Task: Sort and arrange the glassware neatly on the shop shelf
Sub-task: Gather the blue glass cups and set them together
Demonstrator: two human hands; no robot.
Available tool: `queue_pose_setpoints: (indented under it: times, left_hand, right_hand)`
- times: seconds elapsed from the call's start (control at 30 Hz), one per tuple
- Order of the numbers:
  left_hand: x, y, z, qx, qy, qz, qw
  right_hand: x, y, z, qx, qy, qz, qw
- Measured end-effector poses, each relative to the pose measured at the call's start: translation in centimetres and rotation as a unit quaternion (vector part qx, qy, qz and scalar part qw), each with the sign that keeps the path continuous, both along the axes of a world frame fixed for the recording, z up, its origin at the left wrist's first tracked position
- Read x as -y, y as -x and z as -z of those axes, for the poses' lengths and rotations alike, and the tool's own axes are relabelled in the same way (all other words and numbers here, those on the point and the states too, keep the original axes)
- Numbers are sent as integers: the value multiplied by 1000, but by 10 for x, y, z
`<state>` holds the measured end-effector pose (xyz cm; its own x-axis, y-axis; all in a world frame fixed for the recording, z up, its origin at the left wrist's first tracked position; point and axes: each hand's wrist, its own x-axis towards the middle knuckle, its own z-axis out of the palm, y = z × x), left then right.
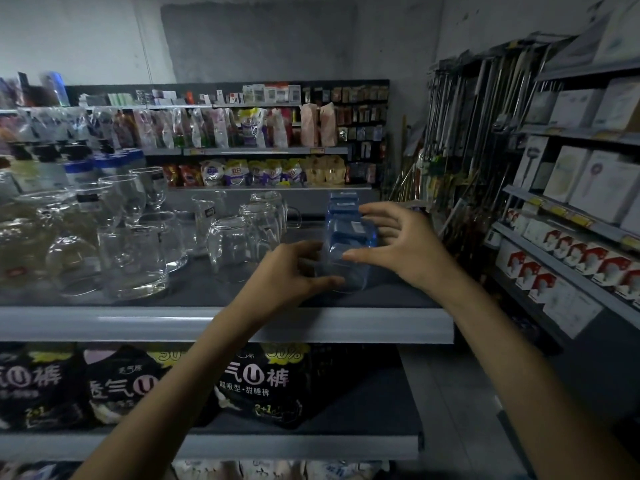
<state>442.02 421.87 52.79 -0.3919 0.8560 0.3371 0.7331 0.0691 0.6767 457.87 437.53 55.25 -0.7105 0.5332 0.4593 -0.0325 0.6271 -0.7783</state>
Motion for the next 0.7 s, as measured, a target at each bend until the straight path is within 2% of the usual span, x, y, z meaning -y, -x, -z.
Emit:
queue_pose_setpoints:
  times: [0.23, 0.37, 0.47, 0.6, 0.7]
  left_hand:
    - [-7, 7, 6, -12, 23, -19, 999]
    - [-6, 6, -4, 123, -36, -1, 992]
    - [-11, 7, -18, 149, -75, 8, 986]
    - [-30, 8, -27, 202, -67, 23, 977]
    - [-41, 11, -25, 218, -54, 32, 974]
  right_hand:
    - [-2, 13, 18, -3, -18, 17, 1000]
    - [-10, 7, 6, -23, 26, -1, 999]
    - [-28, 14, -5, -9, -31, 48, 998]
    - [-40, 30, 0, 59, -17, 53, 997]
    - [-41, 34, 7, 72, -6, 39, 997]
